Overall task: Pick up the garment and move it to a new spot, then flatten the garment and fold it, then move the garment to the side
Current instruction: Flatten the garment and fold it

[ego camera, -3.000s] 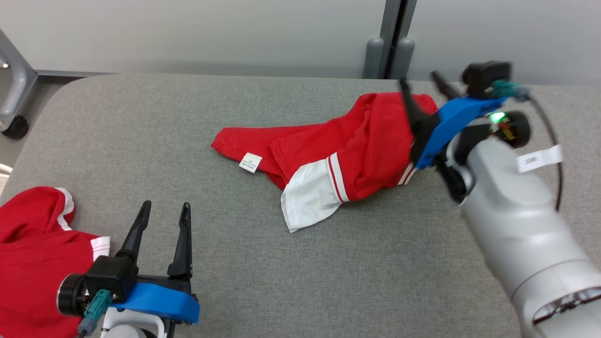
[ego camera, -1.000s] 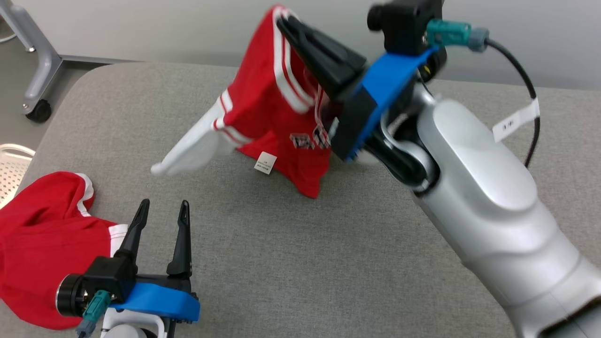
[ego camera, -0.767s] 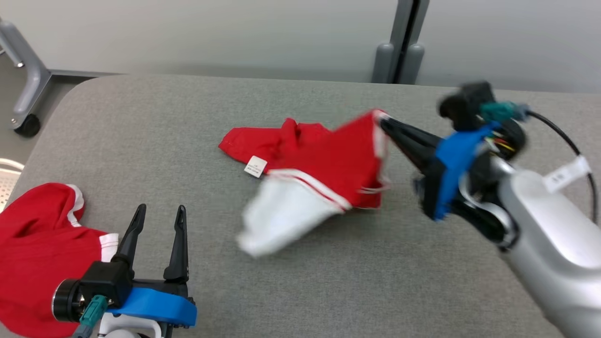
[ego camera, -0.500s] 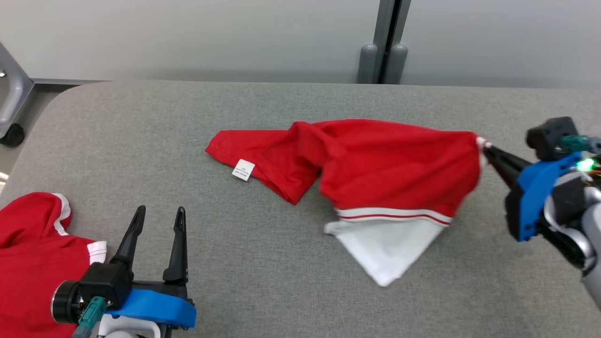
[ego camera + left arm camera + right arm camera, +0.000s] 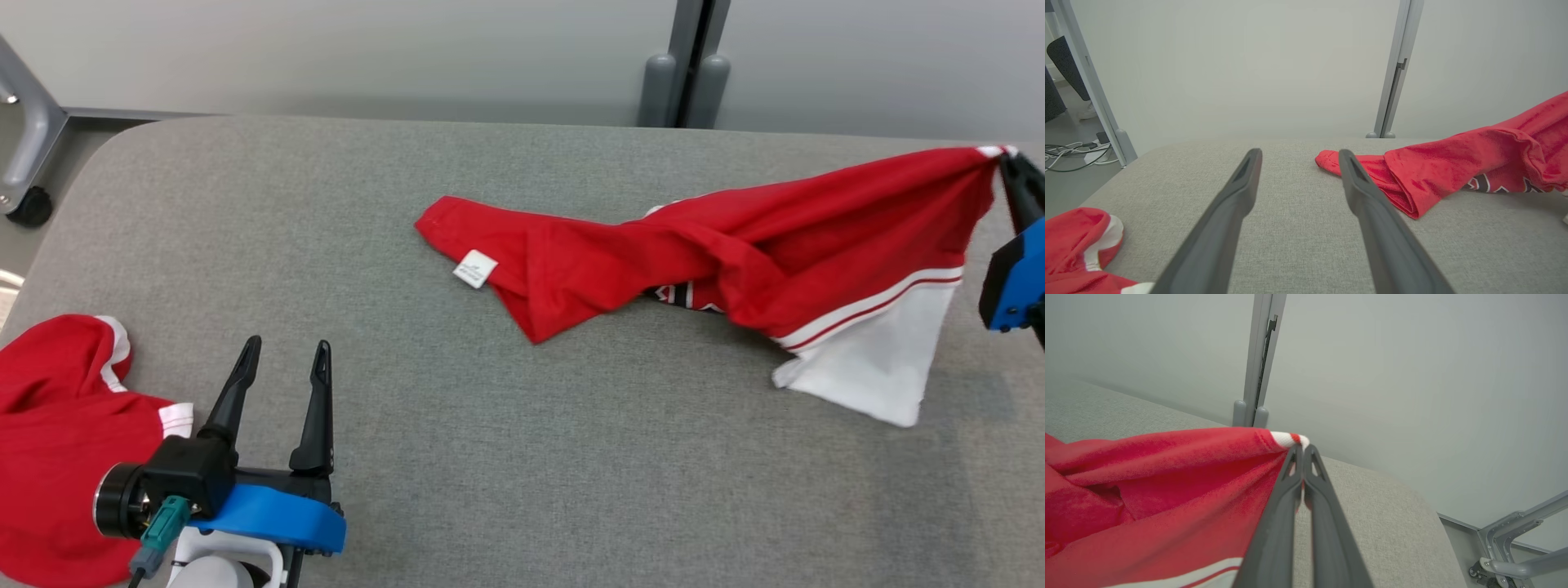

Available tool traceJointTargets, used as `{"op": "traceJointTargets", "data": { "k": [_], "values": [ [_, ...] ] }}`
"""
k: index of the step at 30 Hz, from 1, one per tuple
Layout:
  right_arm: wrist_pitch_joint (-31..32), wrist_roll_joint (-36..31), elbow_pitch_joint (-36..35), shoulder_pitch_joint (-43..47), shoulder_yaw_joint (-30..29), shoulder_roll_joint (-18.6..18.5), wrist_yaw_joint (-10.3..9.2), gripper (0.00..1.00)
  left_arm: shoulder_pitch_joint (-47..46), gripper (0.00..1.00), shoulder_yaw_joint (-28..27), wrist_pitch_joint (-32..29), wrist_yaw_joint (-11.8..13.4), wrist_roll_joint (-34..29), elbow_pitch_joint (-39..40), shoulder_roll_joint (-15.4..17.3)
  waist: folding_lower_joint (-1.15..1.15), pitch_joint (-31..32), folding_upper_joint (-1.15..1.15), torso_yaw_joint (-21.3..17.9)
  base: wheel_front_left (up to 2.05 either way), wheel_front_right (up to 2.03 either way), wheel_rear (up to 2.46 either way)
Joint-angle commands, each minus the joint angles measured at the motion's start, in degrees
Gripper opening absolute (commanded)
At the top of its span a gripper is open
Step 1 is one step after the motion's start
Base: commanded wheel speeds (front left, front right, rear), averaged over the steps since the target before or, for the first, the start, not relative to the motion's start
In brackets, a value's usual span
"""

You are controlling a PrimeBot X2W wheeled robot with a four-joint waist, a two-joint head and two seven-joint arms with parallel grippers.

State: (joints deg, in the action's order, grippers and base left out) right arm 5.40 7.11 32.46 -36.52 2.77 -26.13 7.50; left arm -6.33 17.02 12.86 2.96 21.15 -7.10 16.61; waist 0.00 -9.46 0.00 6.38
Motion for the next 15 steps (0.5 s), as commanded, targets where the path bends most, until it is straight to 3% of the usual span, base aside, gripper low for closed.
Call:
{"op": "traceJointTargets", "data": {
  "k": [1, 2, 3, 9, 15],
  "values": [
    [-1.0, -1.2, 2.4, -1.7, -2.1, 1.2, 0.00, 0.00, -1.0, 1.00, 0.1, 0.0, -0.2, -0.2, 0.0, 0.2, 0.00, -0.7, 0.00, 0.9, 0.00, 0.00, 0.00],
    [-0.8, -1.9, 3.9, -2.2, -2.5, 2.2, 0.00, 0.53, -1.1, 1.00, 0.1, 0.1, -0.2, -0.2, -0.1, 0.1, 0.00, -0.8, 0.00, 1.2, 0.00, 0.00, 0.00],
    [-0.7, -2.2, 5.0, -2.7, -2.8, 3.1, 0.00, 1.00, -1.0, 1.00, 0.1, 0.2, -0.1, -0.1, -0.1, 0.1, 0.00, -0.9, 0.00, 1.5, 0.00, 0.00, 0.00],
    [-1.6, -1.3, 8.2, -3.2, -3.1, 5.3, -0.01, 1.00, -1.0, 1.00, 0.0, 0.4, 0.3, 0.2, -0.4, 0.3, 0.00, -1.1, 0.00, 1.9, 0.00, 0.00, 0.00],
    [-3.4, 2.9, 4.4, 2.2, -2.0, 8.4, -0.01, 1.00, 0.4, 1.00, -0.3, 0.6, 0.9, 0.4, -0.6, 0.6, 0.00, 0.6, 0.00, 0.2, 0.00, 0.00, 0.00]
  ]
}}
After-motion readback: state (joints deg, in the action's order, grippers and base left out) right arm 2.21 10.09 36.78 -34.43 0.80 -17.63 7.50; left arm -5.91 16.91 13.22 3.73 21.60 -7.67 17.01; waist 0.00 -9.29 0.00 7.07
